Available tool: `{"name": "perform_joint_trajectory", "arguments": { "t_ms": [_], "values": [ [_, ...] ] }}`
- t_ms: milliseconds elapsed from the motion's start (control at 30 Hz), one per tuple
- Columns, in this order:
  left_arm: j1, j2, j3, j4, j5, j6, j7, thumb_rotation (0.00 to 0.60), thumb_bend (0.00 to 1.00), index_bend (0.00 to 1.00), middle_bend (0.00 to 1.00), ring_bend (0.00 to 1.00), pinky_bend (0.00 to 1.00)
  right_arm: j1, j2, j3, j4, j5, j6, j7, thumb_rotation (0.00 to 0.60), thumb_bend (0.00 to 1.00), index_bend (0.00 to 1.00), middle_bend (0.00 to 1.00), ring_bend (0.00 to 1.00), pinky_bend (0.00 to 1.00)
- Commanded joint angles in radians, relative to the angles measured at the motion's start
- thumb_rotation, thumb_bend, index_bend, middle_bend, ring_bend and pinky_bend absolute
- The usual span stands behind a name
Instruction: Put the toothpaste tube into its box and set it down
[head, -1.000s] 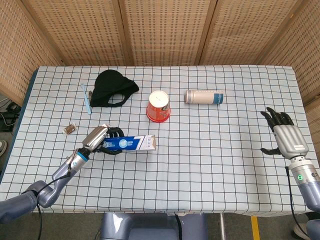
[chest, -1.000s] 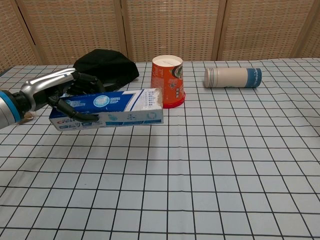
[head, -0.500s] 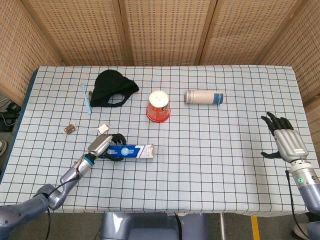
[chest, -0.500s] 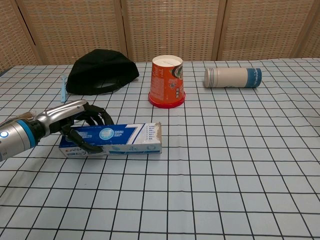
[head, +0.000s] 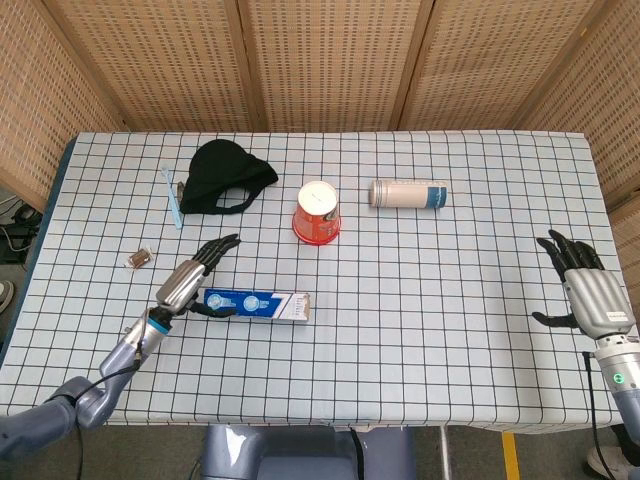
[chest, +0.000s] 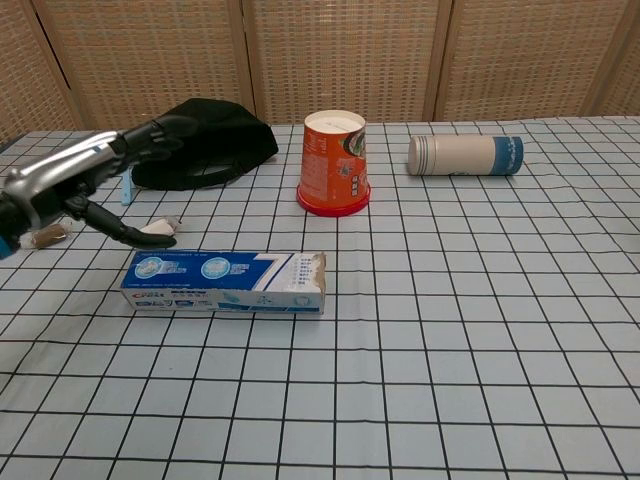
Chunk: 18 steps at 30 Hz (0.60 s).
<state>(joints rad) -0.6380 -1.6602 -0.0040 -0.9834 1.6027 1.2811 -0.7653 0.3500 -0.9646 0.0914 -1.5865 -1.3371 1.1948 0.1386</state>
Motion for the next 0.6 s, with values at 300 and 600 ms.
{"name": "perform_joint_trajectory", "arguments": {
  "t_ms": [300,600],
  "values": [
    [0.245,0.418,-0.003,-0.502,-0.167,0.153,0.533,0.6,0.0,0.0,0.0,0.0,0.0,-0.106,-0.079,-0.038,0.13,-0.152,0.21,0.01,0.6,0.0,0.0,0.0,0.0,0.0],
    [0.385,0.553,0.042,-0.718,-0.27,0.219,0.779,0.6,0.0,0.0,0.0,0.0,0.0,-0.174,-0.147,-0.044,0.203,-0.183,0.332,-0.083,0.6,0.0,0.0,0.0,0.0,0.0]
  ]
}}
